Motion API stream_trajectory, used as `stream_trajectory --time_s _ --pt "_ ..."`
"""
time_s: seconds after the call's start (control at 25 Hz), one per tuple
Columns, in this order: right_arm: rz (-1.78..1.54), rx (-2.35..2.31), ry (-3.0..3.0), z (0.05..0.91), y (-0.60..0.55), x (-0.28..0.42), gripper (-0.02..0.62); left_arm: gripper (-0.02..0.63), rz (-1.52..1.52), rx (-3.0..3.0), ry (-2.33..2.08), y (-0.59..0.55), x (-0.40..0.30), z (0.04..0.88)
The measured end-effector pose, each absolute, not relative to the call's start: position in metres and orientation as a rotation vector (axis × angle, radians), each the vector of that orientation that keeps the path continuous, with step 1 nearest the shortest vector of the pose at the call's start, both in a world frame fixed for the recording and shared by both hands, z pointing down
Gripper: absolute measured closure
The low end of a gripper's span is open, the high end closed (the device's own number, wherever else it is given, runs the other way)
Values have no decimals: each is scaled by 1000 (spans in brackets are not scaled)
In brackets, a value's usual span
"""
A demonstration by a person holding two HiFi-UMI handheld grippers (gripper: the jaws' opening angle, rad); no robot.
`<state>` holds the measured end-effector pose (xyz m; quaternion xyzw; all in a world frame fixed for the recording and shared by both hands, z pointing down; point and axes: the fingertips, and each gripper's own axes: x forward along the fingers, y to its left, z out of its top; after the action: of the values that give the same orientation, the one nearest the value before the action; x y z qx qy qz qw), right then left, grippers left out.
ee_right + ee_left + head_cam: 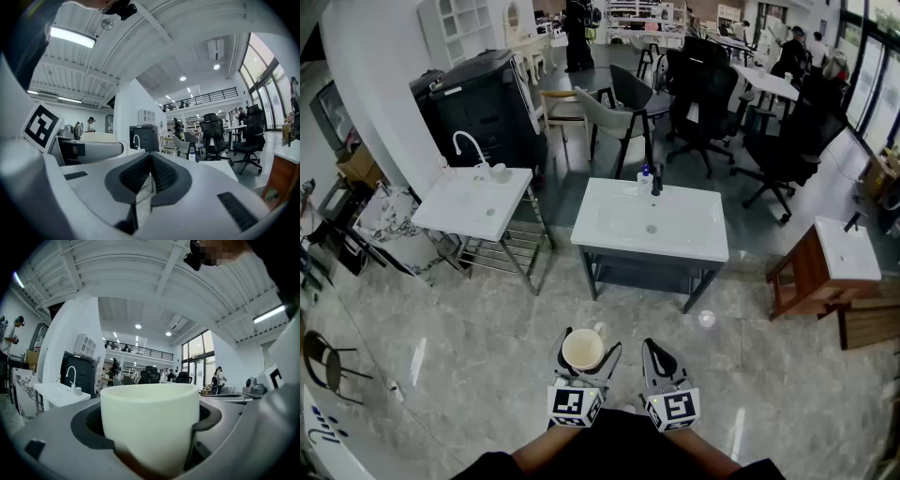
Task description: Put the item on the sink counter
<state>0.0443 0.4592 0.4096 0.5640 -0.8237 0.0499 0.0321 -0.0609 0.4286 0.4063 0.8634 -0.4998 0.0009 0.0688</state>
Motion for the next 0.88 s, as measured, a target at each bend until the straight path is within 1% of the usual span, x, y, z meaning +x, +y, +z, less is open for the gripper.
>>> stream_trajectory --time_s 0.28,0.56,0.88 --pt "131 1685 -2532 415 467 43 565 147 10 2611 -1494 435 -55 410" --pt "99 1700 -2601 398 479 45 565 149 9 2600 -1496 444 -52 412" --pt "177 1773 -2510 422 466 55 563 148 52 2657 -1404 431 -43 421"
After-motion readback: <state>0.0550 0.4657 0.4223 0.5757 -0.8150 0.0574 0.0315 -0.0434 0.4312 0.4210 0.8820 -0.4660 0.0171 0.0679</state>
